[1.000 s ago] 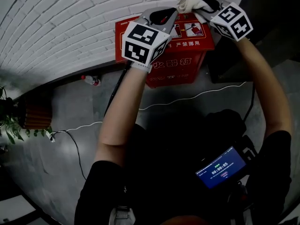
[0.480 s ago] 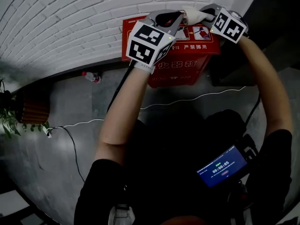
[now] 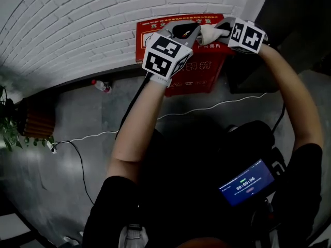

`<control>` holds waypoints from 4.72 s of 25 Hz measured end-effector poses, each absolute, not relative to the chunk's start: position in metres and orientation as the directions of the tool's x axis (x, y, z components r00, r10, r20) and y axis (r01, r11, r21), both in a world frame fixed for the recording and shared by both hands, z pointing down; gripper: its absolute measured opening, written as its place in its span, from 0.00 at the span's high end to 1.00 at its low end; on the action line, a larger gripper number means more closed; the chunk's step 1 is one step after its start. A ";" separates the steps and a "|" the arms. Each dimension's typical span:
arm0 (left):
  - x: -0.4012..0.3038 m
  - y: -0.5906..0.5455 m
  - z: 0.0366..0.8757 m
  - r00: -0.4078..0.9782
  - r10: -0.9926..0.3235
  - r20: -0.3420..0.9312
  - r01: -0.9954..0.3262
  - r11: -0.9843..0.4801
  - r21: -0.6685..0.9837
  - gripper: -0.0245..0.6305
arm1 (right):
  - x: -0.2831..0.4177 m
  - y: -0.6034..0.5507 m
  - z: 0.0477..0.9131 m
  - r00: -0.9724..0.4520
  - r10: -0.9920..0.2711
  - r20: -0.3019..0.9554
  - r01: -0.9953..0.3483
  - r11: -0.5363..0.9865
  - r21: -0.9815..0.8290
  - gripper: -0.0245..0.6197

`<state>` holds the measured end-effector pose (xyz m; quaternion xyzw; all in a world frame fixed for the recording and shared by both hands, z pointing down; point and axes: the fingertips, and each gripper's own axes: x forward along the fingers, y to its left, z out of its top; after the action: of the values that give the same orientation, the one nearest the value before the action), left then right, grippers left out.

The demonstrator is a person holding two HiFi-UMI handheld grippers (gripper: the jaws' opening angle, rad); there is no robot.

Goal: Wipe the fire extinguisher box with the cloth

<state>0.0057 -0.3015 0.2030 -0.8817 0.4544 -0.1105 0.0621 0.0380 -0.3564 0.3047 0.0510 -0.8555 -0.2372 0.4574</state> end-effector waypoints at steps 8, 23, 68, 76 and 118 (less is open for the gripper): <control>0.017 -0.270 0.211 0.554 -0.818 0.154 -0.782 -0.575 -0.241 0.96 | 0.047 -0.306 0.316 -0.560 -0.276 0.781 0.179 0.880 0.440 0.82; -0.045 -0.271 0.183 0.458 -0.875 0.154 -0.824 -0.484 -0.295 0.96 | 0.009 -0.338 0.248 -0.653 -0.380 0.655 0.079 0.827 0.557 0.80; -0.100 -0.268 0.206 0.398 -0.897 0.193 -0.849 -0.440 -0.295 0.96 | -0.072 -0.297 0.307 -0.537 -0.228 0.812 0.280 0.860 0.426 0.81; -0.103 -0.242 0.206 0.368 -0.906 0.207 -0.850 -0.418 -0.321 0.96 | -0.060 -0.252 0.312 -0.499 -0.188 0.846 0.343 0.853 0.392 0.81; -0.230 -0.279 0.275 0.253 -0.928 0.272 -0.919 -0.318 -0.231 0.96 | -0.210 -0.359 0.303 -0.553 -0.388 0.737 0.215 0.788 0.577 0.80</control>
<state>-0.2296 -0.2786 0.2749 -0.7914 0.5837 -0.1811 0.0123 -0.2102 -0.3587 0.3026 0.0527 -0.8206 -0.3212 0.4698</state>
